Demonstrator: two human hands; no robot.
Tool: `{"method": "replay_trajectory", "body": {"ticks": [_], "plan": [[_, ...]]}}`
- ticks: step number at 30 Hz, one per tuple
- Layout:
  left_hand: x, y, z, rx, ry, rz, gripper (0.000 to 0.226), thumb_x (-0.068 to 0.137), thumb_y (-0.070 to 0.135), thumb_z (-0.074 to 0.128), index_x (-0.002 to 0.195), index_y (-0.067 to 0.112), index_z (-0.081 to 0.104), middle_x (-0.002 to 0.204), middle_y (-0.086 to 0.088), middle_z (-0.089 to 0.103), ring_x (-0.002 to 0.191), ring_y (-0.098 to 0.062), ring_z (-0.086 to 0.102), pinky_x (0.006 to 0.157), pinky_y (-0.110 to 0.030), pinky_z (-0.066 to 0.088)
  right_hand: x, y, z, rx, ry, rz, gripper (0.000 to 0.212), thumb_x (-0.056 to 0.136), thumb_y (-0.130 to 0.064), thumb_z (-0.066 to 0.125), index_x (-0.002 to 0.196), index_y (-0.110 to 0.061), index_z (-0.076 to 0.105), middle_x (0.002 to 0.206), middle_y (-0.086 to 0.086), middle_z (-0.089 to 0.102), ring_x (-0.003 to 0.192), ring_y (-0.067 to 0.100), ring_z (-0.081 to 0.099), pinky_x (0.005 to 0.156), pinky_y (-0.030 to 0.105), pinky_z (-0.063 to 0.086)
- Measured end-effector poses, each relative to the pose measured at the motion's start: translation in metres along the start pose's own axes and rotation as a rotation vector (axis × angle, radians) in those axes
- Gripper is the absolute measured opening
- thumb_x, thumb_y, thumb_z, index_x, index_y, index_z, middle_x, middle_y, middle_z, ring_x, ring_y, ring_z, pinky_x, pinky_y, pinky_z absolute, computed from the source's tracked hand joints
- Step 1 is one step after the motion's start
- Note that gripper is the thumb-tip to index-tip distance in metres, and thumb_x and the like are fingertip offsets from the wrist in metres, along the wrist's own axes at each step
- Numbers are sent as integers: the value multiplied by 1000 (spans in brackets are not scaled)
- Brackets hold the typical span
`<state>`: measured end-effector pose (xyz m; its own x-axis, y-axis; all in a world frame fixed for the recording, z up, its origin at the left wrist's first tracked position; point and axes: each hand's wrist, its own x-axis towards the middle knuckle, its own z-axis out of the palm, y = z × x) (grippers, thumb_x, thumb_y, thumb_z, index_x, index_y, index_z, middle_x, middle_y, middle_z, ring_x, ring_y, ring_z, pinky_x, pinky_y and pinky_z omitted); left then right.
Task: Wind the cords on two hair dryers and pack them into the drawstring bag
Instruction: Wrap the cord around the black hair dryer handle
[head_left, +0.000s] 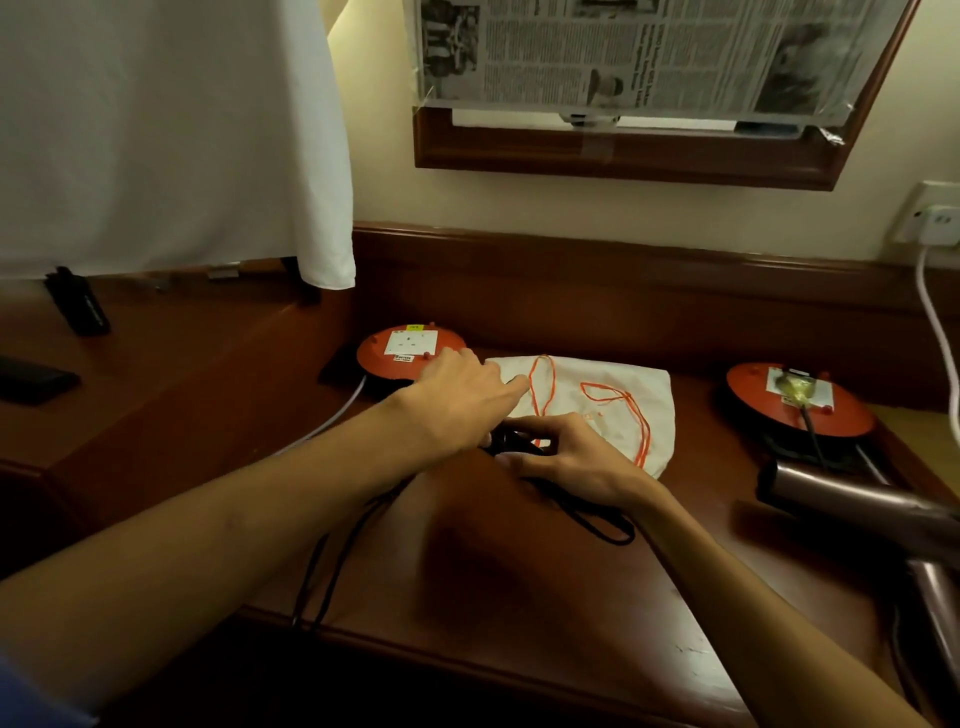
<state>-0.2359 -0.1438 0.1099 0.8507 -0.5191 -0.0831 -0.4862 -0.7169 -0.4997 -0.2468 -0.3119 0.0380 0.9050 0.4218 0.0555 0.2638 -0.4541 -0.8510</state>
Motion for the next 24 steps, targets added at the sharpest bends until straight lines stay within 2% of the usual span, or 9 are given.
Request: {"method": "replay_trajectory", "body": {"ticks": [3, 5, 7, 8, 11, 14, 18, 21, 24], "plan": [[6, -12, -4, -114, -97, 30, 62, 93, 38, 73, 143, 19, 42, 134, -11, 54, 123, -32, 51, 93, -43, 49, -3, -7, -4, -65, -1, -30, 42, 91, -17, 72, 131, -15, 60, 109, -5, 68, 68, -10, 66, 59, 13, 52], [11, -23, -7, -243, -229, 49, 66, 89, 39, 76, 145, 24, 44, 139, -6, 52, 126, -27, 47, 101, -44, 50, -7, -11, -4, -71, 41, -65, 34, 86, -16, 76, 116, -16, 61, 113, -2, 68, 82, 0, 71, 69, 29, 61], [14, -30, -7, -350, -350, 83, 78, 83, 41, 79, 151, 31, 43, 146, -1, 50, 131, -23, 50, 105, -44, 50, -11, -14, -4, -59, 49, -90, 30, 84, -15, 78, 107, -15, 59, 110, -1, 70, 87, 11, 73, 74, 42, 62], [13, -32, -8, -400, -387, 97, 75, 81, 41, 80, 148, 32, 48, 140, 1, 56, 125, -21, 56, 101, -41, 53, -13, -15, -5, -49, 45, -102, 28, 84, -14, 78, 104, -14, 58, 108, 0, 70, 85, 14, 74, 72, 44, 62], [12, -37, -4, -559, -414, 149, 33, 82, 36, 79, 113, 28, 71, 95, 6, 71, 87, -15, 70, 77, -30, 59, -18, -17, -7, 22, 22, -100, 28, 88, -15, 76, 103, -13, 53, 106, 8, 71, 75, 28, 74, 62, 46, 61], [13, -40, 5, -647, -367, 193, 19, 84, 35, 79, 99, 24, 75, 81, 6, 71, 77, -12, 70, 68, -26, 54, -18, -17, -13, -15, -40, -40, 34, 90, -25, 74, 114, -23, 50, 110, 3, 69, 80, 27, 74, 65, 48, 63], [15, -39, 15, -731, -338, 182, 32, 80, 40, 82, 107, 24, 75, 88, 5, 75, 81, -15, 74, 76, -33, 62, -13, -20, -24, -462, -121, 29, 37, 95, -48, 60, 123, -25, 55, 91, -1, 71, 71, 19, 70, 66, 45, 60], [16, -36, 17, -825, -370, 190, 56, 82, 39, 82, 134, 32, 60, 110, 7, 72, 95, -15, 73, 91, -38, 60, -15, -16, -26, -364, -87, 6, 37, 94, -50, 62, 119, -23, 65, 88, 2, 73, 69, 19, 69, 63, 40, 57], [16, -32, 19, -807, -342, 219, 65, 77, 57, 81, 135, 36, 62, 124, 9, 70, 113, -15, 69, 100, -41, 57, -20, -11, -28, -205, -74, 23, 36, 91, -47, 66, 117, -23, 68, 91, 6, 75, 72, 30, 72, 62, 48, 58]]}}
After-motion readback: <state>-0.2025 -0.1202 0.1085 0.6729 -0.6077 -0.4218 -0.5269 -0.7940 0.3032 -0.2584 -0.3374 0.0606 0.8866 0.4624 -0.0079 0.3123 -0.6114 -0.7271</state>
